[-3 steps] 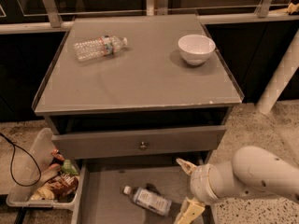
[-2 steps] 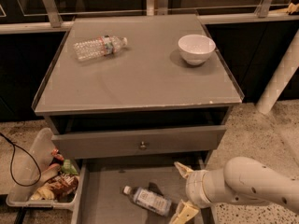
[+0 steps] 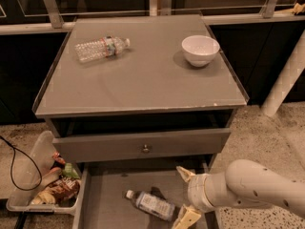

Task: Pick blue plastic bottle from middle drawer and place on counter

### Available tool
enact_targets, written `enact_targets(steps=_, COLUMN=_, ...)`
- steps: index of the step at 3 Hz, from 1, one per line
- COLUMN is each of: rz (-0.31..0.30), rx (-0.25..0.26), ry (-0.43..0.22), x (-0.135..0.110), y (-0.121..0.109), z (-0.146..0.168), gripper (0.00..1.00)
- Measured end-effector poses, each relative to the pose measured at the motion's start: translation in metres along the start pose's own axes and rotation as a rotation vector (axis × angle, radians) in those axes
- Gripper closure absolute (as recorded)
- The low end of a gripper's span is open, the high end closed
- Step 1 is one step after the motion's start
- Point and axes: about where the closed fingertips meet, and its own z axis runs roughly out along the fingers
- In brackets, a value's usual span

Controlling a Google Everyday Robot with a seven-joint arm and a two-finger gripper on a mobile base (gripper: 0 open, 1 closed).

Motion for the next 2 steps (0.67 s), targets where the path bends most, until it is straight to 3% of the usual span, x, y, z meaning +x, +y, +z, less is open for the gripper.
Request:
enact_targets(steps=1, rz=0.05, rx=-0.013, ry=0.031, x=0.019, y=-0.002, z=0.026, gripper=0.0)
enact_targets(steps=2, rz=0.116, rx=0.008, ry=0.037, x=0.045, y=-0.015, z=0.062, gripper=0.0)
